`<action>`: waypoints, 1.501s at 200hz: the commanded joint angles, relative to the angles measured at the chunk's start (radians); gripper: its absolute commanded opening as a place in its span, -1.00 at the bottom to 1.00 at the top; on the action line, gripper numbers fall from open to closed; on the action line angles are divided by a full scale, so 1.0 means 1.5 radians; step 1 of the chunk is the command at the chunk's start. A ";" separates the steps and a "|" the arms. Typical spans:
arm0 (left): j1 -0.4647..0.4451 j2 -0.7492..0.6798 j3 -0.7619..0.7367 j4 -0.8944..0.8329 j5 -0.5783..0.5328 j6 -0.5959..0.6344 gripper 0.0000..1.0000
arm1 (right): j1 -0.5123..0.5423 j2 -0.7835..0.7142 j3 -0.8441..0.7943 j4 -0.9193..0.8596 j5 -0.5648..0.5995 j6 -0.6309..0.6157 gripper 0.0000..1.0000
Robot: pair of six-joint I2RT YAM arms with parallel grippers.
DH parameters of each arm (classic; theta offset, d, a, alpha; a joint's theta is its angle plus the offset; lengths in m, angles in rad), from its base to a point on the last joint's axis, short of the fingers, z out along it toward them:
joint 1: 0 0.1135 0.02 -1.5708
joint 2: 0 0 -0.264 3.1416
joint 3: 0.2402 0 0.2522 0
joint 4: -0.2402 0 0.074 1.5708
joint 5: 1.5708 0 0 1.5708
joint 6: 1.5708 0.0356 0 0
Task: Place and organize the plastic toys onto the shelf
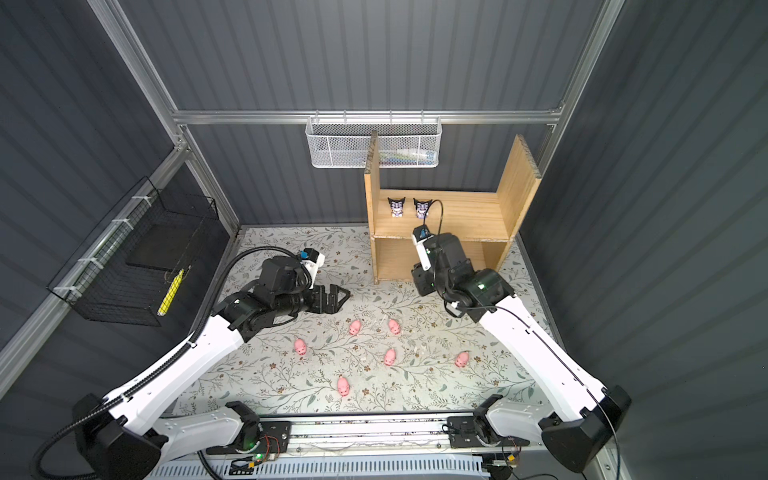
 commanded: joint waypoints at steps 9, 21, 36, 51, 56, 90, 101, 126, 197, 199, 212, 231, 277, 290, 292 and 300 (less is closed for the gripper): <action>-0.046 0.036 0.081 -0.018 -0.039 0.067 0.99 | -0.090 0.042 0.077 -0.016 -0.084 -0.063 -0.53; -0.055 0.053 0.102 -0.022 -0.044 0.079 0.99 | -0.127 0.066 0.110 -0.014 -0.101 -0.075 -0.53; -0.059 0.072 0.125 -0.022 -0.043 0.091 1.00 | -0.169 0.101 0.160 -0.015 -0.132 -0.086 -0.53; -0.059 0.090 0.145 -0.024 -0.043 0.108 1.00 | -0.202 0.140 0.214 -0.020 -0.164 -0.098 -0.53; -0.059 0.096 0.151 -0.024 -0.043 0.114 0.99 | -0.209 0.154 0.232 -0.022 -0.167 -0.104 -0.53; -0.059 0.131 0.179 -0.018 -0.043 0.142 0.99 | -0.254 0.260 0.343 -0.053 -0.175 -0.142 -0.53; -0.059 0.139 0.180 -0.013 -0.043 0.148 0.99 | -0.266 0.285 0.366 -0.056 -0.191 -0.149 -0.53; -0.059 0.156 0.185 -0.007 -0.039 0.162 0.99 | -0.286 0.338 0.412 -0.064 -0.207 -0.163 -0.53; -0.059 0.201 0.223 0.019 -0.030 0.174 0.99 | -0.304 0.413 0.478 -0.085 -0.227 -0.192 -0.53; -0.059 0.202 0.223 0.020 -0.030 0.174 1.00 | -0.304 0.413 0.479 -0.085 -0.228 -0.192 -0.53; -0.059 0.208 0.225 0.023 -0.030 0.173 0.99 | -0.307 0.421 0.483 -0.086 -0.237 -0.191 -0.52; -0.059 0.214 0.227 0.021 -0.029 0.174 0.99 | -0.307 0.428 0.486 -0.088 -0.237 -0.191 -0.52; -0.059 0.216 0.227 0.023 -0.030 0.179 0.99 | -0.307 0.438 0.492 -0.094 -0.239 -0.190 -0.49; -0.059 0.214 0.224 0.024 -0.030 0.180 0.99 | -0.307 0.441 0.491 -0.095 -0.240 -0.191 -0.49; -0.059 0.214 0.224 0.024 -0.030 0.180 0.99 | -0.307 0.441 0.492 -0.095 -0.240 -0.190 -0.48; -0.059 0.212 0.221 0.024 -0.030 0.181 0.99 | -0.307 0.442 0.492 -0.094 -0.241 -0.190 -0.47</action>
